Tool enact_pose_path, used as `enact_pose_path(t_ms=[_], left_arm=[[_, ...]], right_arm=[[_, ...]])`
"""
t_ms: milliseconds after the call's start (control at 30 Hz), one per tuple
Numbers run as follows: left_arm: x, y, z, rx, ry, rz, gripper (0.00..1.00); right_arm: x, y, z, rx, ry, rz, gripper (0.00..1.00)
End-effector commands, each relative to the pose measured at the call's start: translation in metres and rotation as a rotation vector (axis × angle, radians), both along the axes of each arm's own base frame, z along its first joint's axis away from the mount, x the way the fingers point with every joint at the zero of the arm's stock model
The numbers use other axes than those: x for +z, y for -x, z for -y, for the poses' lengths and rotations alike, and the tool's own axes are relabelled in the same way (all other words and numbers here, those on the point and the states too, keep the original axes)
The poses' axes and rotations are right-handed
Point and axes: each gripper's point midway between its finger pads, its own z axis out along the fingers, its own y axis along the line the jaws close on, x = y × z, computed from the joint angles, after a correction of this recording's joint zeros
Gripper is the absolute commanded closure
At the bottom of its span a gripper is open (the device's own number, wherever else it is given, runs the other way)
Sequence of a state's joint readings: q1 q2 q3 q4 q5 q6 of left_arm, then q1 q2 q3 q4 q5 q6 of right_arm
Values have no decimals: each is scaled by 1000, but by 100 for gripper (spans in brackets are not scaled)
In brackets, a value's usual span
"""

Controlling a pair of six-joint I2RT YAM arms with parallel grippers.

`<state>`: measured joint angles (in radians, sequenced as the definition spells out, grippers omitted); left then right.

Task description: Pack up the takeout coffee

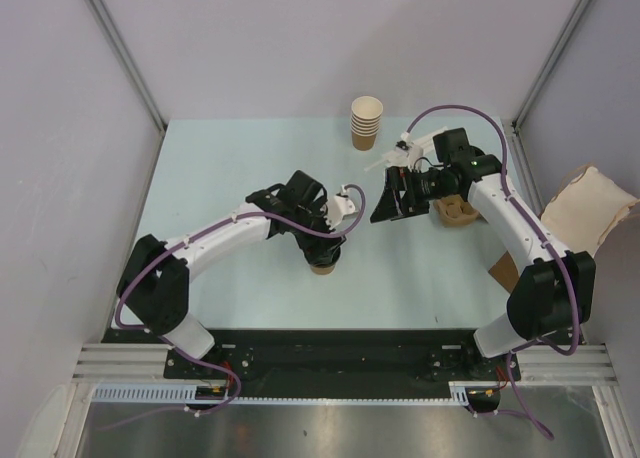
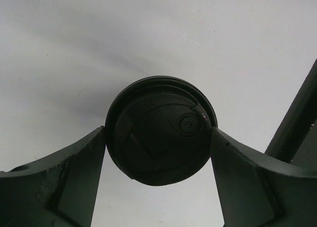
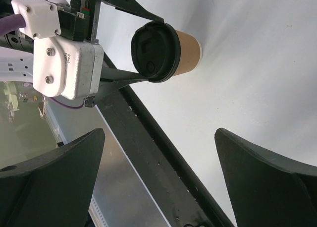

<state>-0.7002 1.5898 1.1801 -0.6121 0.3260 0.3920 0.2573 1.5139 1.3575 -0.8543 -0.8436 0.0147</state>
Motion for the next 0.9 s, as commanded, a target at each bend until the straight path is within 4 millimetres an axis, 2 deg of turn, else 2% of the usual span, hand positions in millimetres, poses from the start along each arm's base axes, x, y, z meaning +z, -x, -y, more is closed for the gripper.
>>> enact_pose_path(t_ms=[0, 67, 167, 200, 267, 300, 367, 400, 467, 500, 533, 600, 667, 700, 767, 800, 867], left_arm=[[16, -6, -11, 41, -2, 40, 46], [32, -13, -17, 70, 22, 52, 48], [52, -28, -41, 146, 51, 57, 50], [61, -44, -58, 206, 64, 70, 51], [70, -56, -80, 257, 62, 76, 52], [73, -69, -105, 327, 62, 82, 53], [80, -83, -130, 384, 65, 98, 54], [83, -96, -159, 463, 62, 113, 55], [90, -111, -185, 532, 62, 131, 55], [91, -120, -213, 601, 54, 139, 55], [92, -124, -222, 626, 51, 141, 55], [94, -140, -268, 742, 44, 151, 56], [89, -151, -292, 803, 37, 143, 57], [89, -155, -315, 862, 33, 156, 58], [87, -163, -336, 911, 32, 166, 58], [80, -166, -353, 955, 25, 161, 59], [73, -167, -373, 1004, 14, 159, 59]], right_arm=[[6, -5, -1, 0, -20, 24, 0], [7, -5, -1, -2, -20, 26, 0], [7, -5, 0, -3, -22, 25, 0], [8, -6, -1, -4, -23, 28, 1], [7, -7, -1, -6, -24, 26, 0], [7, -7, -1, -7, -24, 24, 0], [8, -7, 0, -11, -23, 28, 0], [7, -8, 0, -10, -23, 30, 1], [6, -9, 0, -12, -18, 29, 0], [7, -8, 0, -14, -17, 28, 0], [5, -9, 0, -15, -15, 25, 0], [5, -11, 0, -19, -17, 23, 0], [3, -12, 0, -20, -16, 21, 0], [3, -13, 0, -23, -13, 25, 0], [1, -14, 0, -26, -9, 22, 0], [1, -15, 0, -28, -6, 22, 0], [-1, -16, 0, -30, -2, 20, 0]])
